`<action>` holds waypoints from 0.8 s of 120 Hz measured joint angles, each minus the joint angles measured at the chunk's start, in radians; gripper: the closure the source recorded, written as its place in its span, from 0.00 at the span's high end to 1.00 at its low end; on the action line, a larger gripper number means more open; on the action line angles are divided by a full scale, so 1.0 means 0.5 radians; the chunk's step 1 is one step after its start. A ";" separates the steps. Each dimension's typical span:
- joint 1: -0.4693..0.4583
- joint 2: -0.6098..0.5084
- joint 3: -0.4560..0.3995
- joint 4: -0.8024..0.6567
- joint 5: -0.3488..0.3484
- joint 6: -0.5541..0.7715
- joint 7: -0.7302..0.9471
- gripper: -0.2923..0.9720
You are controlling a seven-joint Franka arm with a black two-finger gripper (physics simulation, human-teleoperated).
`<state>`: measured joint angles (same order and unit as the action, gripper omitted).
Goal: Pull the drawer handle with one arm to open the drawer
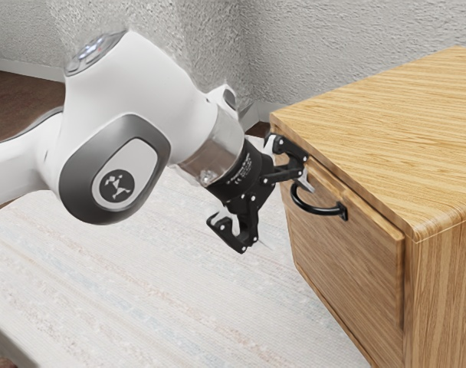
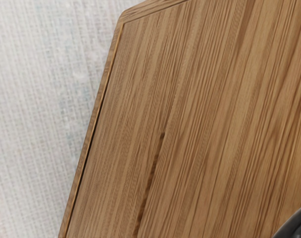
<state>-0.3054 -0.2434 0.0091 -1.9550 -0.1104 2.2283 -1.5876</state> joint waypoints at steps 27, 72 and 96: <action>0.005 -0.103 0.004 -0.114 -0.009 0.024 -0.016 0.71; 0.039 -0.388 0.014 -0.364 -0.007 0.030 -0.025 0.55; 0.077 -0.606 0.012 -0.552 -0.006 0.031 -0.027 0.54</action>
<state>-0.2669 -0.5465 0.0151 -2.2310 -0.1132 2.2438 -1.6010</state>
